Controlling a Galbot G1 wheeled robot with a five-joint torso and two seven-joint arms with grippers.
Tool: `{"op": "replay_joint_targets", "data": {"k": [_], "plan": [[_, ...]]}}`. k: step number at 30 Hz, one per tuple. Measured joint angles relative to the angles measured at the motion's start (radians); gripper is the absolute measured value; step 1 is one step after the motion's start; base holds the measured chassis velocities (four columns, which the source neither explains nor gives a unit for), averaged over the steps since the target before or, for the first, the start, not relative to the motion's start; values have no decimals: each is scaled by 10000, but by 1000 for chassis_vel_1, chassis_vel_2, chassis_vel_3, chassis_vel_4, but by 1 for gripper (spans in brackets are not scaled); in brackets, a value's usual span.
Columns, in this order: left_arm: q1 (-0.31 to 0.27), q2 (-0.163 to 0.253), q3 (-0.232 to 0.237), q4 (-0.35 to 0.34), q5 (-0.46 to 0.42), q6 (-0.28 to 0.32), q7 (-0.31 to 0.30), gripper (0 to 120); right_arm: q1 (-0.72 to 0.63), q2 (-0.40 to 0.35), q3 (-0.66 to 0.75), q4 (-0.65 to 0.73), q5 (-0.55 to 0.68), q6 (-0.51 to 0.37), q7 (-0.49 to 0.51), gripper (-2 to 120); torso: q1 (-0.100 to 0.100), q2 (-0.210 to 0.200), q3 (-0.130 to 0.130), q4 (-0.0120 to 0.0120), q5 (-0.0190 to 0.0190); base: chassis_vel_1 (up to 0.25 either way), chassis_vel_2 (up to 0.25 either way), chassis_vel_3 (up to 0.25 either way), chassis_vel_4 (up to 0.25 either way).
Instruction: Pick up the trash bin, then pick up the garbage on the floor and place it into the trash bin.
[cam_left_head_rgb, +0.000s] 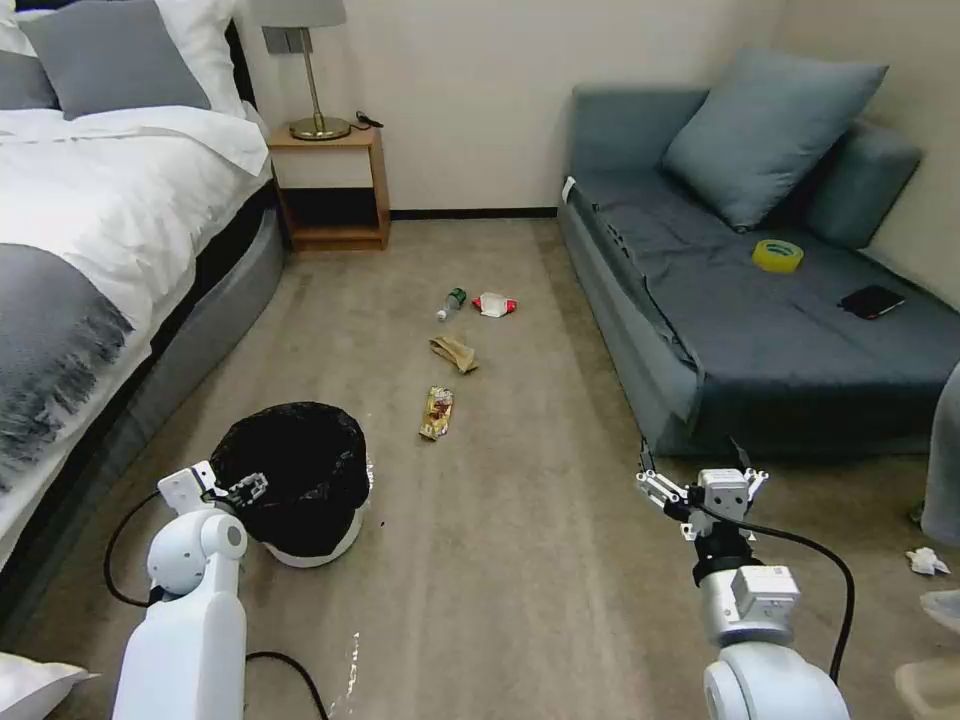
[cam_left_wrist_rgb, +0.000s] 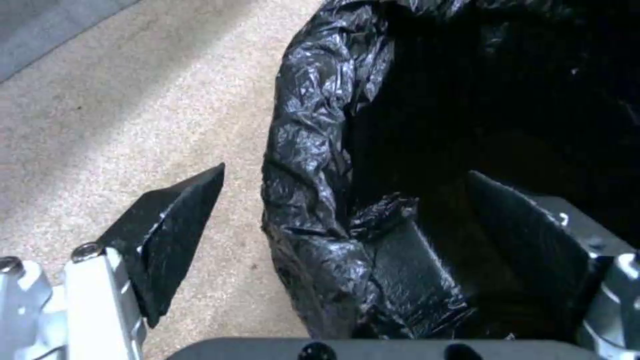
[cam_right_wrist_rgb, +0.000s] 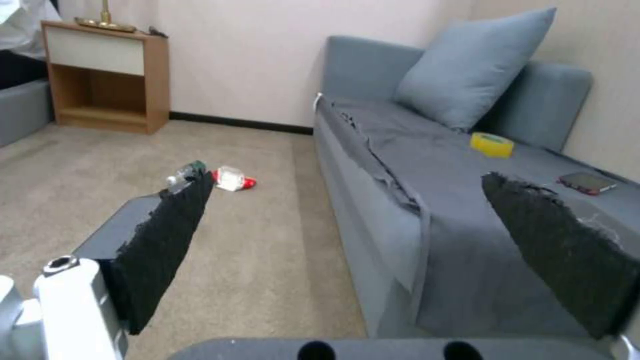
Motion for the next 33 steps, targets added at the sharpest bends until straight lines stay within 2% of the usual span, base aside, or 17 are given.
{"op": "replay_joint_targets", "data": {"k": [4,7,9,12,14,15,18,19,22,24,25,28,29,31,33], "plan": [[-45,-12,-8,72,-43,-25,-25,96,-8,2,1,-5,-17,18,0,100,0,0,0,0,1,0,0,0,0],[-57,-19,-9,81,-99,-25,-52,90,-8,3,4,-20,-26,35,1,100,0,0,0,1,1,0,0,0,0],[-66,-32,-6,81,-152,-22,-72,81,-6,1,11,-35,-30,50,2,100,0,0,0,1,-1,0,0,0,0],[-67,-38,-4,81,-180,-20,-76,74,-4,1,13,-41,-32,56,3,100,0,0,0,1,-1,0,0,0,0],[-67,-54,-2,74,-261,-11,-93,62,-3,-1,16,-51,-36,72,5,100,-1,0,0,0,-2,0,0,0,0],[-67,-54,-2,74,-261,-11,-93,62,-3,-1,16,-51,-36,72,5,100,-1,0,0,0,-2,0,0,0,0],[-67,-85,-17,72,-327,2,-117,49,2,-19,41,-53,-39,97,7,100,-1,1,0,0,-1,0,0,0,0],[-67,-85,-17,72,-327,2,-117,49,2,-19,41,-53,-39,97,7,100,-1,1,0,0,-1,0,0,0,0],[-54,-126,-56,58,-454,35,-179,34,-55,-61,74,0,-39,112,7,100,0,0,0,1,-1,0,0,0,0],[-29,-160,-91,57,-517,48,-217,26,-109,-97,109,65,-38,119,9,100,0,1,-1,2,1,0,0,0,0],[-29,-160,-91,57,-517,48,-217,26,-109,-97,109,65,-38,119,9,100,0,1,-1,2,1,0,0,0,0],[42,-235,-156,35,-546,50,-229,12,-194,-160,128,150,-37,134,11,100,0,1,-1,3,1,0,0,0,0],[42,-235,-156,35,-546,50,-229,12,-194,-160,128,150,-37,134,11,100,0,1,-1,3,1,0,0,0,0],[103,-272,-203,-1,-598,50,-200,4,-247,-212,145,199,-30,155,12,100,-1,1,-2,0,-1,0,0,0,0],[148,-287,-238,-41,-622,50,-202,4,-276,-235,161,230,-28,169,14,100,-1,2,-1,-2,-1,0,0,0,0]]}}
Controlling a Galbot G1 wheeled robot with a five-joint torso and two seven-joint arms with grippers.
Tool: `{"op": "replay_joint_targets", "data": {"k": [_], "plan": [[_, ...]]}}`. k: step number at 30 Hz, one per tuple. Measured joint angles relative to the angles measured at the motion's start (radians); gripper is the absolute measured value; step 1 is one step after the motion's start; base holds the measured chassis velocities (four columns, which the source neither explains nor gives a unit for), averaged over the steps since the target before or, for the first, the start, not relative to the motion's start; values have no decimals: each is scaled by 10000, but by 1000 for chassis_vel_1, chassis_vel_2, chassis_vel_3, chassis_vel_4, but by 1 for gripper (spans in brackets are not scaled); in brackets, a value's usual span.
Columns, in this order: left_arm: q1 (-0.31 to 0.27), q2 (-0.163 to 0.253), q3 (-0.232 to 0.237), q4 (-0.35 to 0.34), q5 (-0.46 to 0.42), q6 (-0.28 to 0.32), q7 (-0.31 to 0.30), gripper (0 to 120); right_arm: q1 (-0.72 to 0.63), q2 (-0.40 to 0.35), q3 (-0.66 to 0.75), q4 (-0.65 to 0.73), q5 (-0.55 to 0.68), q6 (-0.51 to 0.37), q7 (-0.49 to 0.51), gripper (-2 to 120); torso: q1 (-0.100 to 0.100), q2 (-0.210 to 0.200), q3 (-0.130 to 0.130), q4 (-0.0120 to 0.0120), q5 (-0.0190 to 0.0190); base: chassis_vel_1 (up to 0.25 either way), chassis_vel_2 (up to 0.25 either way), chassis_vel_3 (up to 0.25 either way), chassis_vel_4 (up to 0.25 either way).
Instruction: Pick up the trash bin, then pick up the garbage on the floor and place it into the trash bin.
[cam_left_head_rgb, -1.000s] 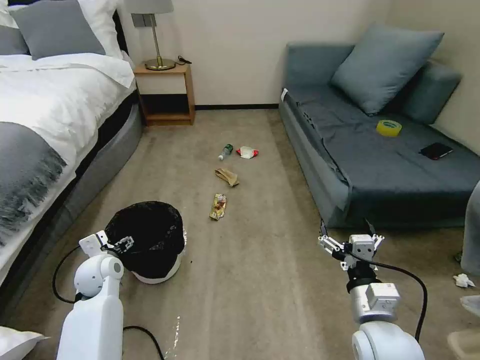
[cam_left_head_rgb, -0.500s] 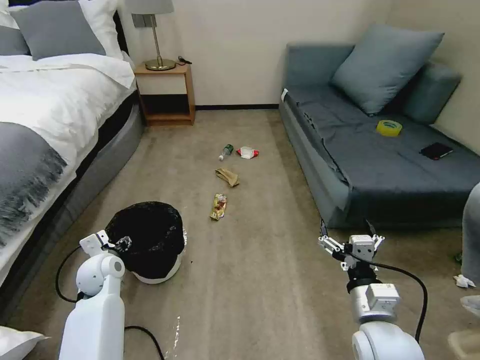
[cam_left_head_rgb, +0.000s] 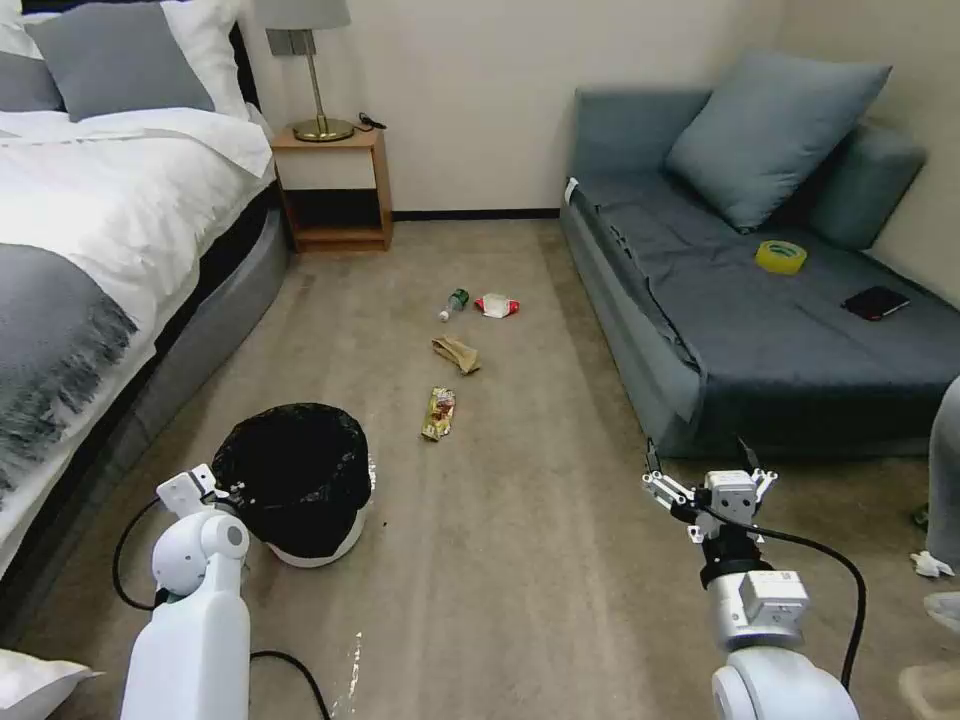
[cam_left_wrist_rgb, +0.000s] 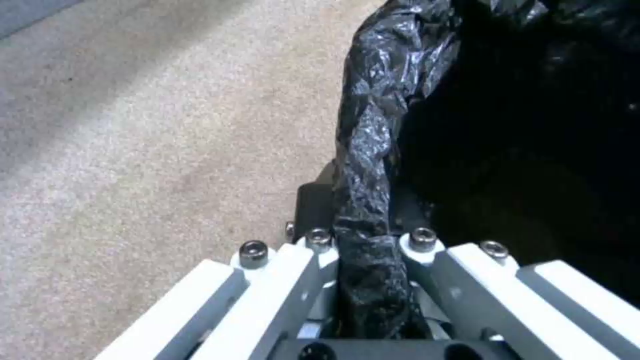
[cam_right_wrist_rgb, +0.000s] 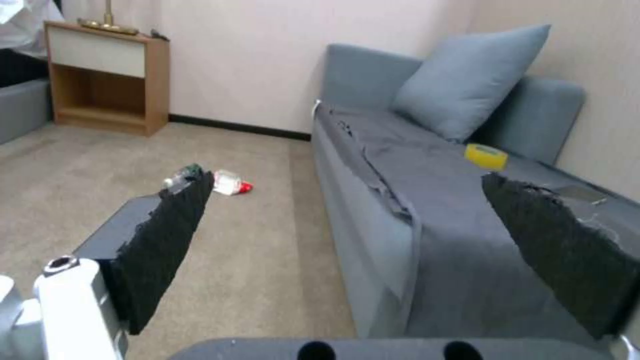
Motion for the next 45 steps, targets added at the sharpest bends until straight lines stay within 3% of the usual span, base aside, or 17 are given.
{"op": "replay_joint_targets", "data": {"k": [12,30,37,45], "plan": [[340,-77,-244,-486,-150,-89,12,4,-76,-137,-61,77,402,259,32,100,0,-3,3,-1,-15,0,0,0,0],[936,-121,-552,-2374,-236,-76,-6,2,-70,-334,-88,241,1367,953,202,100,0,-4,3,1,-3,0,0,0,0],[1435,-267,-690,-3372,-234,-82,67,2,-43,-418,-12,214,1940,1912,-121,100,0,-3,3,1,-2,0,0,0,0],[1868,-377,-837,-4041,-86,-98,249,2,-8,-506,113,286,2427,2342,-428,100,0,-2,2,1,-3,0,0,0,0]]}}
